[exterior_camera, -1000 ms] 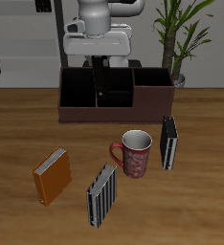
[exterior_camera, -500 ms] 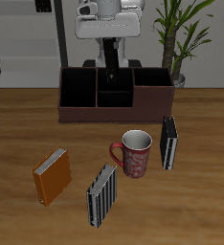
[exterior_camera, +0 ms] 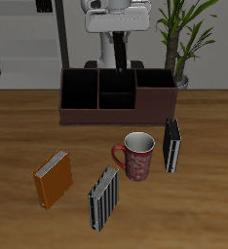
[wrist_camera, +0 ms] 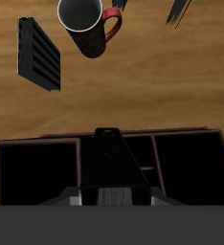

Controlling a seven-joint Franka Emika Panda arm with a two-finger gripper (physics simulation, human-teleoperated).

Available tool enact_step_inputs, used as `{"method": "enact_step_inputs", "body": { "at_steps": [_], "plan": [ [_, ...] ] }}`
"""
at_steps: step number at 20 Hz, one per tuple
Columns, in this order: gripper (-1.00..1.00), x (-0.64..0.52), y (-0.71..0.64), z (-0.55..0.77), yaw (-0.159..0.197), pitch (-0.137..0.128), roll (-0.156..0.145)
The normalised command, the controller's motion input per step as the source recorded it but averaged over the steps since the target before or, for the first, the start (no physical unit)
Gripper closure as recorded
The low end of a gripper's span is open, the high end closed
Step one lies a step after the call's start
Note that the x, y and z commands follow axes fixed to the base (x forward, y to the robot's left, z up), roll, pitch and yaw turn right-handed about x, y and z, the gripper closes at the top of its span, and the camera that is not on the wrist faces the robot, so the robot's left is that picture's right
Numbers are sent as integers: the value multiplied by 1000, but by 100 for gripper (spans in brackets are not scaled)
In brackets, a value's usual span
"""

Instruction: Place the black book into the back desk caddy's right compartment

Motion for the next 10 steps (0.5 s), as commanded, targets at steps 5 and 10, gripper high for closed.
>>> {"method": "enact_step_inputs", "body": {
  "at_steps": [5,10],
  "plan": [
    [100,-231,268,113,2,7,14],
    [100,-120,341,135,44,-24,34]
  ]
}}
